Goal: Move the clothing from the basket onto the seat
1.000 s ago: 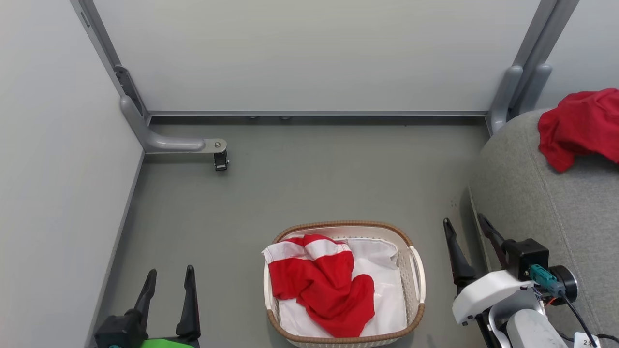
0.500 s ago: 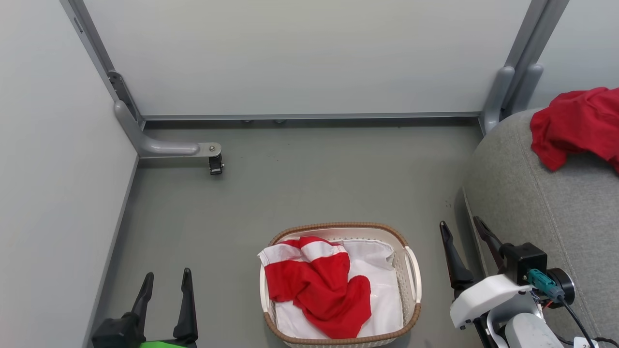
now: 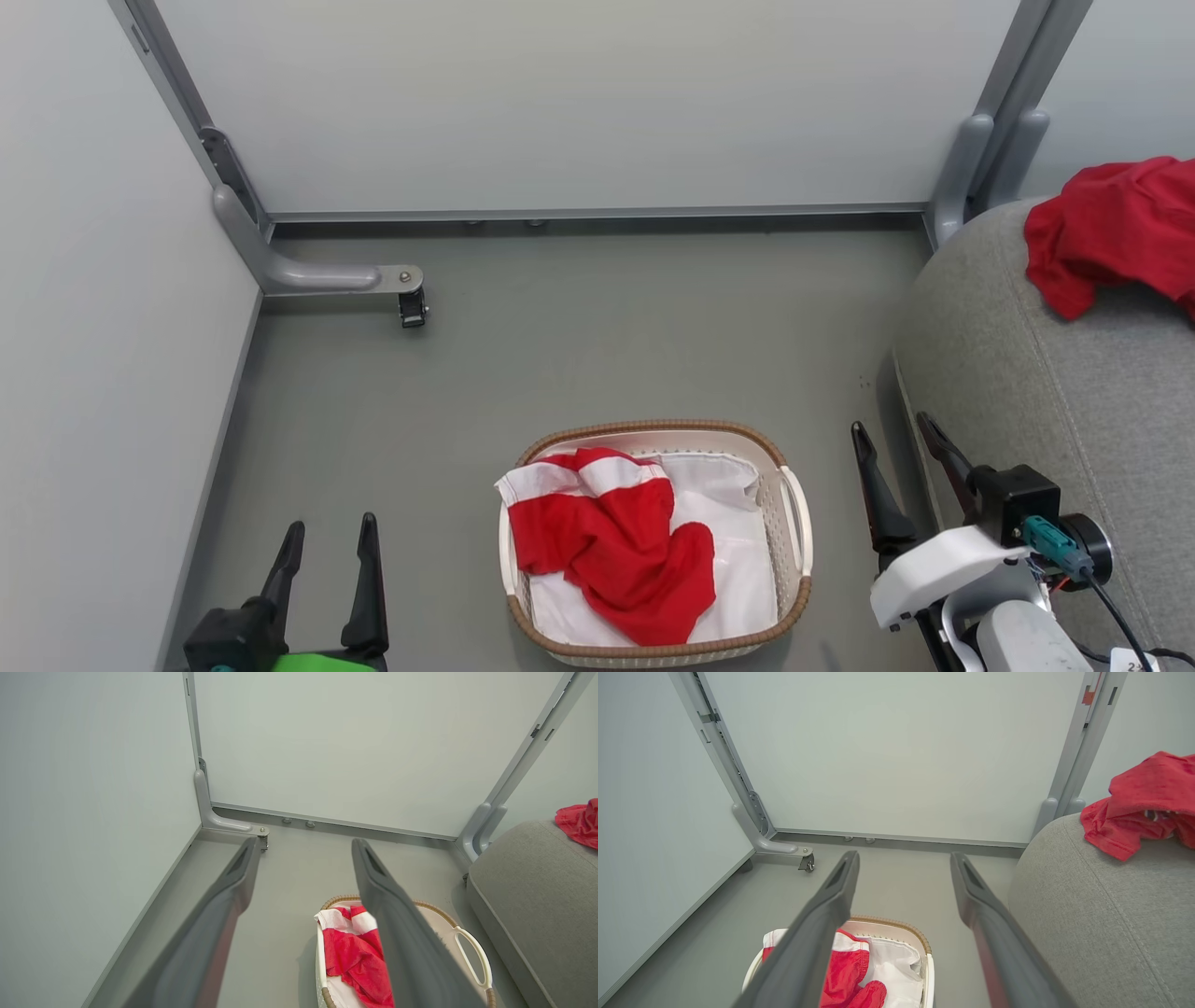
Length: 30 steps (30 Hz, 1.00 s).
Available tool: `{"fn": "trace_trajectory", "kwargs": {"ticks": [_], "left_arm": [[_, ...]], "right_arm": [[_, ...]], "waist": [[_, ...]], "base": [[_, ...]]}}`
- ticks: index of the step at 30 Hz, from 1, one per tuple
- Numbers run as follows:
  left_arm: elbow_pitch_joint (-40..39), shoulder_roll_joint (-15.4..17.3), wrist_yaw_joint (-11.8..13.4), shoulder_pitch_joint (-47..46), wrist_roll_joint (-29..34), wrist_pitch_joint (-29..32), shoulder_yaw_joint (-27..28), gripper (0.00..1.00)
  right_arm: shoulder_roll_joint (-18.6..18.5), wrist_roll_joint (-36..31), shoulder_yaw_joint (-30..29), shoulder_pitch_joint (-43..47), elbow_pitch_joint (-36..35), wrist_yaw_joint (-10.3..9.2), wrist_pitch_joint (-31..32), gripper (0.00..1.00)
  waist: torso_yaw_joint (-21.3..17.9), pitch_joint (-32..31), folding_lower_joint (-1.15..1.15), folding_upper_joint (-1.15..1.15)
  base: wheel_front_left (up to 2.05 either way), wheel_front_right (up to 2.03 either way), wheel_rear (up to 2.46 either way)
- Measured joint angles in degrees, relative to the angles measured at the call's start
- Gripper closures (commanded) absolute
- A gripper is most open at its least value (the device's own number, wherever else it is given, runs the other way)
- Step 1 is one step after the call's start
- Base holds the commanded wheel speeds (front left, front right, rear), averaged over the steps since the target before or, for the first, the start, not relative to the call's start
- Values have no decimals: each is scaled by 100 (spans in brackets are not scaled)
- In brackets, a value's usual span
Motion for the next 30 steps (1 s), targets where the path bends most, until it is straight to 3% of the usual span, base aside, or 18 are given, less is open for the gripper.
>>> {"fn": "trace_trajectory", "kwargs": {"ticks": [10,16,21,30], "left_arm": [[-18,-3,-7,-386,114,0,-269,0],[250,2,-25,-1205,382,0,-665,0],[736,143,-26,-2158,460,-2,-1545,0],[2286,222,-33,-3873,348,-2,-3069,0]], "right_arm": [[1,-92,-103,-259,-159,0,0,0],[1,-292,-260,-610,-291,0,0,0],[0,-537,-382,-1006,-489,0,1,0],[-2,-776,-516,-1546,-1167,0,0,0]], "waist": [[-39,322,0,0],[-89,804,0,0],[-163,1349,0,0],[-367,2547,0,0]], "base": [[0,0,0],[0,0,0],[0,0,0],[0,0,0]]}}
